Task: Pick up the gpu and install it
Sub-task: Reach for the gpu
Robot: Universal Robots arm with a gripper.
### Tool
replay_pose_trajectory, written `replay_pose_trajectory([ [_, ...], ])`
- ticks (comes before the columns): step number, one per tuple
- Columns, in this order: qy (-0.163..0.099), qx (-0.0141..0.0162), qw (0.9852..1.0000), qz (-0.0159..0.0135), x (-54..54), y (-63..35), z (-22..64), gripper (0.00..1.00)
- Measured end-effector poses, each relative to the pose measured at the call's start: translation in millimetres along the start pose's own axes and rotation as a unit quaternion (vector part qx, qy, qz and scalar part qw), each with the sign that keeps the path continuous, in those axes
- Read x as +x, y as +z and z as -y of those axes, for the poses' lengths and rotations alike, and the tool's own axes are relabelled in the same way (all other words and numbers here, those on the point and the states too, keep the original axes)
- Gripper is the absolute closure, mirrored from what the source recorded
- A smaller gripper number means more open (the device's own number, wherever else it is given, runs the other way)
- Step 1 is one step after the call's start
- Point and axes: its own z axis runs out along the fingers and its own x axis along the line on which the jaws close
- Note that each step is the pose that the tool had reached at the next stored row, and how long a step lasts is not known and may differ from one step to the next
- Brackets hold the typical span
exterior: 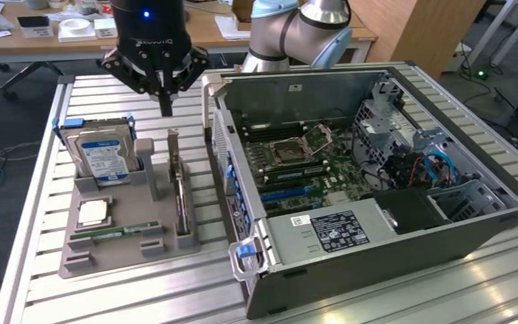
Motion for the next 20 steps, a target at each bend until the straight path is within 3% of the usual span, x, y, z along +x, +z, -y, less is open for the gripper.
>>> replay_pose_trajectory([
  [12,0.0,0.0,1.0,0.0,-2.1,-1.3,29.8,0.89],
  [20,0.0,0.0,1.0,0.0,-2.5,-1.8,41.9,0.89],
])
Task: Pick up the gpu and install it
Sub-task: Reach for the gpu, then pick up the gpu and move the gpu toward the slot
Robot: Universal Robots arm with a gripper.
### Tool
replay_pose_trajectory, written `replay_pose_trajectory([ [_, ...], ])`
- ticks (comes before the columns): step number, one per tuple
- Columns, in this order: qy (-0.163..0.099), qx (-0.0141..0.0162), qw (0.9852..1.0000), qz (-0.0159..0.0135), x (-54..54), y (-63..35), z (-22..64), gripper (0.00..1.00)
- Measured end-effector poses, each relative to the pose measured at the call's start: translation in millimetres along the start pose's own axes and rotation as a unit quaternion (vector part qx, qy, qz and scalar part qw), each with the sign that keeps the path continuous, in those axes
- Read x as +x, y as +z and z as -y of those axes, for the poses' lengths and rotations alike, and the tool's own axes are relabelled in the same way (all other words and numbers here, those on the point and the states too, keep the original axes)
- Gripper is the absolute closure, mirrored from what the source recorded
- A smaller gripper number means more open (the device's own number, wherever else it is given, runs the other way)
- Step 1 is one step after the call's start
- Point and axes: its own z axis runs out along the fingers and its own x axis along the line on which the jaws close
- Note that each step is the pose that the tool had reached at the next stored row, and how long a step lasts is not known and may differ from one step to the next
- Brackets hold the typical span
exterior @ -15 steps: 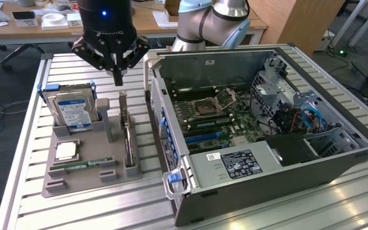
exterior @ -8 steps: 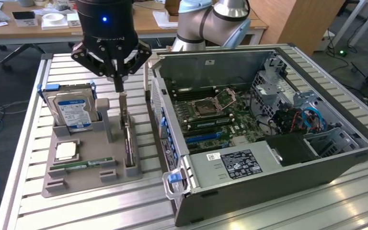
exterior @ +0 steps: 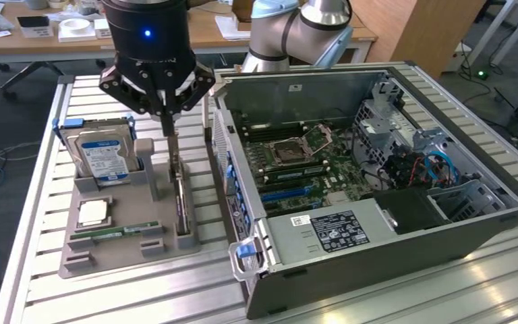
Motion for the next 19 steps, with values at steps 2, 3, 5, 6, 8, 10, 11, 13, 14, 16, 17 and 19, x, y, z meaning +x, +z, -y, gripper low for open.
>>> replay_pose_trajectory([
  [2,0.0,0.0,1.0,0.0,0.5,0.0,1.6,0.89],
  [3,0.0,0.0,1.0,0.0,0.7,-0.1,2.3,0.89],
  [5,0.0,0.0,1.0,0.0,1.1,-0.2,4.2,0.89],
  [6,0.0,0.0,1.0,0.0,1.2,-0.2,5.2,0.89],
  [8,0.0,0.0,1.0,0.0,1.3,-0.2,6.9,0.89],
  [10,0.0,0.0,1.0,0.0,1.3,-0.3,6.9,0.89],
  [11,0.0,0.0,1.0,0.0,1.3,-0.2,6.9,0.89],
  [13,0.0,0.0,1.0,0.0,1.3,-0.3,6.9,0.89],
  [14,0.0,0.0,1.0,0.0,1.3,-0.3,6.9,0.89],
  [16,0.0,0.0,1.0,0.0,1.3,-0.2,6.9,0.89],
  [17,0.0,0.0,1.0,0.0,1.3,-0.3,6.9,0.89],
  [19,0.0,0.0,1.0,0.0,1.3,-0.3,6.9,0.89],
])
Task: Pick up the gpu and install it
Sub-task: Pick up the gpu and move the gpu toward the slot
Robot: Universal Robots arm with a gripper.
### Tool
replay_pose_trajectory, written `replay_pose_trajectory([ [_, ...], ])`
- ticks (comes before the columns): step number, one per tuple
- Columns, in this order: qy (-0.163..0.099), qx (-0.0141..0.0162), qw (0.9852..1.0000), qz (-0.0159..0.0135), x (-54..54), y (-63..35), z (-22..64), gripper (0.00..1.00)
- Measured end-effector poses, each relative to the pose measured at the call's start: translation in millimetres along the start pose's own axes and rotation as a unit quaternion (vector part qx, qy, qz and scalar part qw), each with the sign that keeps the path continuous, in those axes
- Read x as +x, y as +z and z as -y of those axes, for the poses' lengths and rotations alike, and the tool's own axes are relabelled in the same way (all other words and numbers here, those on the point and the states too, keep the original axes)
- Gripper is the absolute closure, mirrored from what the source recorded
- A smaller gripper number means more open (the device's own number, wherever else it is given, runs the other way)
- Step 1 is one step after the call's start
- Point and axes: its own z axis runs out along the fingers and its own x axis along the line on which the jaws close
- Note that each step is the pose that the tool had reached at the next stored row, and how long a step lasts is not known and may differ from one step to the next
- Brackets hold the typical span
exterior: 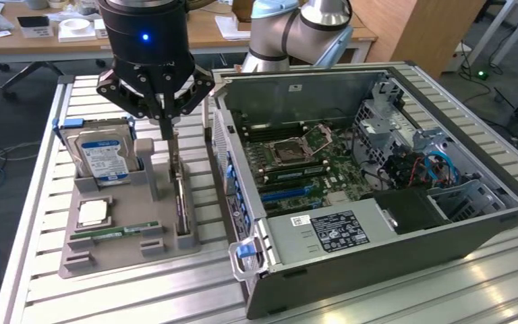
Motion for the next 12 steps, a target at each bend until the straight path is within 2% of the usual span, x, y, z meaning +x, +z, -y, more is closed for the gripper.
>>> replay_pose_trajectory([
  [5,0.0,0.0,1.0,0.0,0.0,0.0,0.0,0.89],
  [6,0.0,0.0,1.0,0.0,0.0,0.0,0.0,0.83],
  [8,0.0,0.0,1.0,0.0,0.0,0.0,0.0,0.83],
  [10,0.0,0.0,1.0,0.0,0.0,0.0,0.0,0.71],
  [11,0.0,0.0,1.0,0.0,0.0,0.0,0.0,0.71],
  [12,0.0,0.0,1.0,0.0,0.0,0.0,0.0,0.65],
])
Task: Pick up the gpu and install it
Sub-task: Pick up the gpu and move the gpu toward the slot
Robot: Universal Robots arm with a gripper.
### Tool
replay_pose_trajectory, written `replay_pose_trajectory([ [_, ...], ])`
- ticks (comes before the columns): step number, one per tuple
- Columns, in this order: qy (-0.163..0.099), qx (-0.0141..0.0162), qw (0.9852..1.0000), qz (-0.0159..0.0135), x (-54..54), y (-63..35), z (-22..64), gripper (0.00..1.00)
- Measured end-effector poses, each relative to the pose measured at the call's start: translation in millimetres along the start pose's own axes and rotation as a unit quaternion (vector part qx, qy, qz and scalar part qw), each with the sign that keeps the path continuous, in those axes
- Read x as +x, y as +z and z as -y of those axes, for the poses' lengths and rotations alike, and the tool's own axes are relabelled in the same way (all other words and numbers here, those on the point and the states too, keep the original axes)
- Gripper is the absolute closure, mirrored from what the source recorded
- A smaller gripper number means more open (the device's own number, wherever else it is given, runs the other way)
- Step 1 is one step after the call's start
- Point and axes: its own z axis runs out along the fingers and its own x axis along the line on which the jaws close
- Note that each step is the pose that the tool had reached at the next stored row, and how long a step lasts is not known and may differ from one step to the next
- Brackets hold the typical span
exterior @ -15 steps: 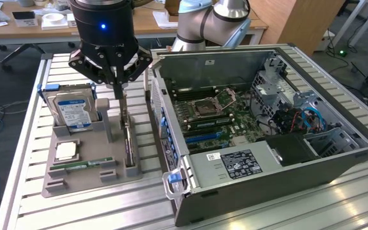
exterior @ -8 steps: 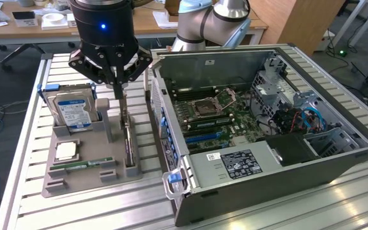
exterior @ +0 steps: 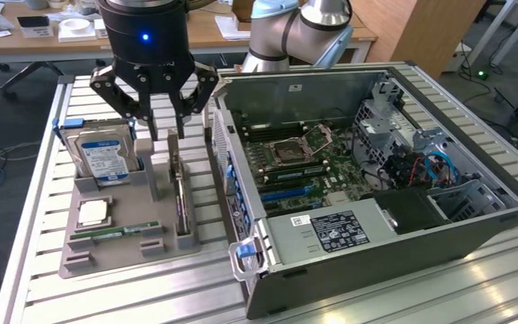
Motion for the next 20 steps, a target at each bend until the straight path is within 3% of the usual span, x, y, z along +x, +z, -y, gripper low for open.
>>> replay_pose_trajectory([
  [1,0.0,0.0,1.0,0.0,0.0,0.0,0.0,0.65],
  [2,0.0,0.0,1.0,0.0,0.0,0.0,0.0,0.58],
  [6,0.0,-0.0001,1.0,0.0002,0.1,1.8,0.1,0.58],
  [20,0.0,0.0,1.0,0.0,0.6,27.0,1.1,0.58],
])
